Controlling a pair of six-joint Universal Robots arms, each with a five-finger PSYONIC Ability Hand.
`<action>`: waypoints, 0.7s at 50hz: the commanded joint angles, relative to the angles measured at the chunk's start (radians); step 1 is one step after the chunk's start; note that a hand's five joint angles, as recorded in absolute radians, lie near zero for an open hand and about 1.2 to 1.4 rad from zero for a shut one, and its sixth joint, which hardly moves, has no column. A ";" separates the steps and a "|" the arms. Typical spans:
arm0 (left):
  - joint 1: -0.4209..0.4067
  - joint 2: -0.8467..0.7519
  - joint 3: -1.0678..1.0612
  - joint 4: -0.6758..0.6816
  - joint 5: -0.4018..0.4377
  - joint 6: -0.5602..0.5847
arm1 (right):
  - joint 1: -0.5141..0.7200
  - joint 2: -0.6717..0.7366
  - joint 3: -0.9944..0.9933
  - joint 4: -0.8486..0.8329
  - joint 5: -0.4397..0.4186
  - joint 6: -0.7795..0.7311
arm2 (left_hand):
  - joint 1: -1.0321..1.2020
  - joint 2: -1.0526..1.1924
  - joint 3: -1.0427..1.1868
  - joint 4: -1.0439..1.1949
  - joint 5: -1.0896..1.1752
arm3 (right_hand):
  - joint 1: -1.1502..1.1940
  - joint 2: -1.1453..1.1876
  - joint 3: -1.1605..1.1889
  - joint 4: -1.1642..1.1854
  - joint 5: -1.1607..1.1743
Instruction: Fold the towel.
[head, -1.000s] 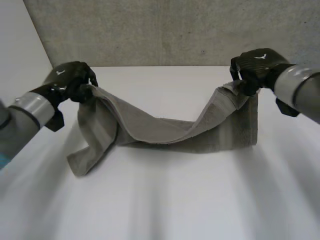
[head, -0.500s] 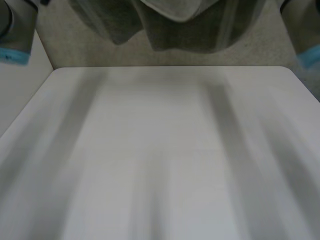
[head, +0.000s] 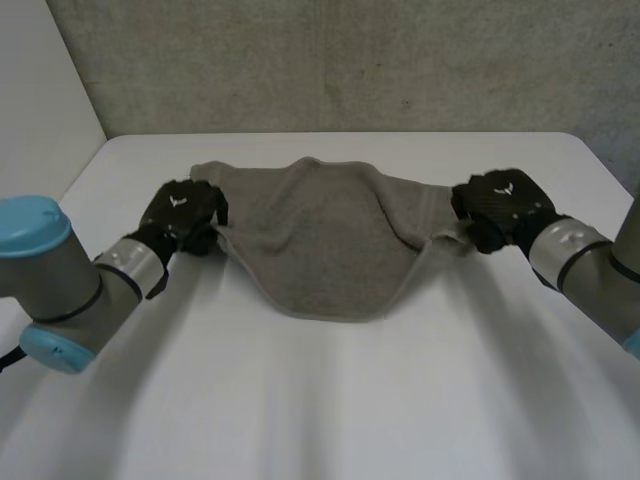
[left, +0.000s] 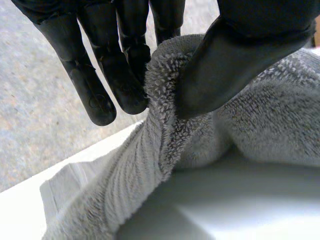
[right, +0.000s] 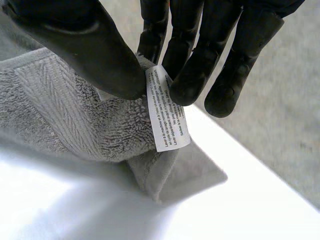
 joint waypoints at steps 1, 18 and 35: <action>-0.006 0.018 -0.042 -0.009 -0.011 0.046 | -0.074 0.035 -0.010 0.001 0.103 0.000 | 0.132 0.073 0.059 0.031 0.080 | 0.073 0.102 0.073 0.058 0.053; -0.026 0.054 -0.075 -0.003 -0.009 -0.029 | 0.008 0.036 0.079 0.004 0.223 -0.001 | 0.132 0.073 0.059 0.031 0.080 | -0.900 -0.871 -0.900 -0.915 -0.920; -0.027 0.045 -0.074 -0.003 -0.008 -0.032 | 0.070 0.114 0.080 0.010 0.232 -0.104 | 0.132 0.073 0.059 0.031 0.080 | -0.956 -0.927 -0.956 -0.971 -0.976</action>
